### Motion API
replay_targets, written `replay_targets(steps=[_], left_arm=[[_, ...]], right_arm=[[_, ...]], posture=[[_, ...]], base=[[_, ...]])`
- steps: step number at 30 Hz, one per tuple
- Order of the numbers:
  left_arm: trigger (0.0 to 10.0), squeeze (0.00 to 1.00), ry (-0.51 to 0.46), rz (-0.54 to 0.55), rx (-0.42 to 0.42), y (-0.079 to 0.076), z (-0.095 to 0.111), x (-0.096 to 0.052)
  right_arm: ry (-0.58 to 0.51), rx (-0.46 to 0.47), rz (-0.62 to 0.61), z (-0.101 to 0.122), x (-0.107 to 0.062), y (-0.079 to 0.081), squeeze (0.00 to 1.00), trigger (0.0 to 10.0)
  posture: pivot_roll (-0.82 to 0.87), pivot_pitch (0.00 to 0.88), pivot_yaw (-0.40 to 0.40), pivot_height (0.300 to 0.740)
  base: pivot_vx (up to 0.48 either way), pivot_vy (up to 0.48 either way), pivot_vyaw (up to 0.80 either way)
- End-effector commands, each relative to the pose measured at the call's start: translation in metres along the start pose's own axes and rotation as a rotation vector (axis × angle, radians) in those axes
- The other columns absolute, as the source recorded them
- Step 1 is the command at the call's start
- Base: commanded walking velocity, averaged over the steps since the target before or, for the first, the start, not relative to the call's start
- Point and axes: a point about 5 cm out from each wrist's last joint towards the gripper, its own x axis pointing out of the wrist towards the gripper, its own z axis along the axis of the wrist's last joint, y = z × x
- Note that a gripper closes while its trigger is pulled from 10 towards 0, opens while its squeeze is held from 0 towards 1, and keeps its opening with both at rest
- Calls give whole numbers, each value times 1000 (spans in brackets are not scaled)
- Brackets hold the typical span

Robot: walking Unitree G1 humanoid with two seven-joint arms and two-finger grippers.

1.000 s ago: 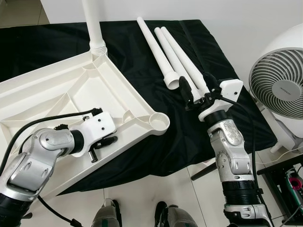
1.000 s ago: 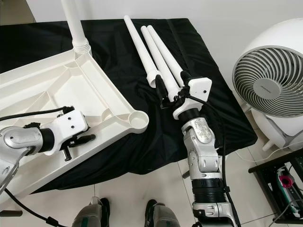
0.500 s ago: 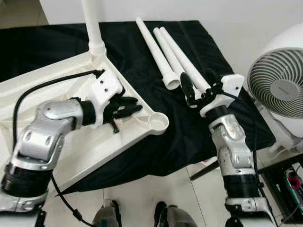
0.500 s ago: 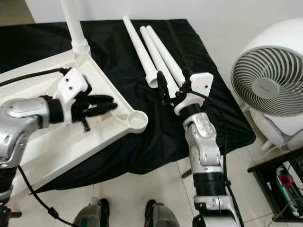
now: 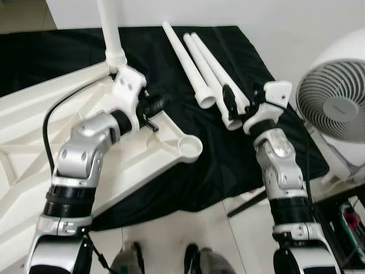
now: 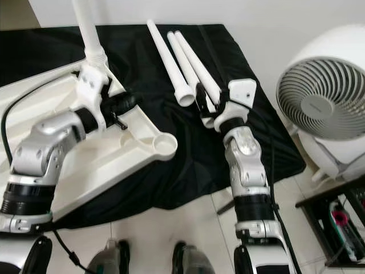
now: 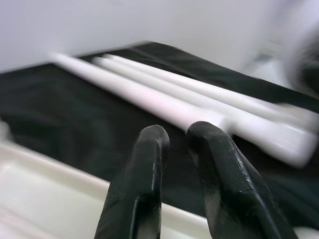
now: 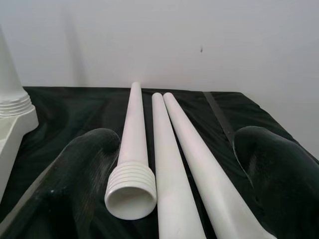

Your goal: Building children table

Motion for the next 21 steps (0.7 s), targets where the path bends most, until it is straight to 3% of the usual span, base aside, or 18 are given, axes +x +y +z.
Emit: replay_targets(steps=[1, 10, 14, 18, 21], left_arm=[[10000, 0, 8, 75, -17, 5, -6, 4], [10000, 0, 17, 201, -74, 9, -13, 16], [10000, 0, -34, 247, -191, 11, -17, 16], [10000, 0, -57, 290, -101, 7, -18, 15], [10000, 0, -59, 315, -115, 6, -21, 17]], right_arm=[[9, -1, -22, -3, 0, -3, 0, 10000], [25, -2, -52, -6, -2, -3, 0, 10000], [34, 5, -78, -10, -7, -6, 0, 10000], [38, -7, -93, -13, -10, -7, 0, 10000], [34, -12, -92, -13, -9, -7, 0, 10000]], posture=[[82, 153, -81, 740], [70, 145, -68, 740], [71, 141, -65, 740], [75, 132, -52, 740], [78, 129, -48, 740]], base=[[0, 0, 0], [0, 0, 0], [0, 0, 0], [0, 0, 0], [0, 0, 0]])
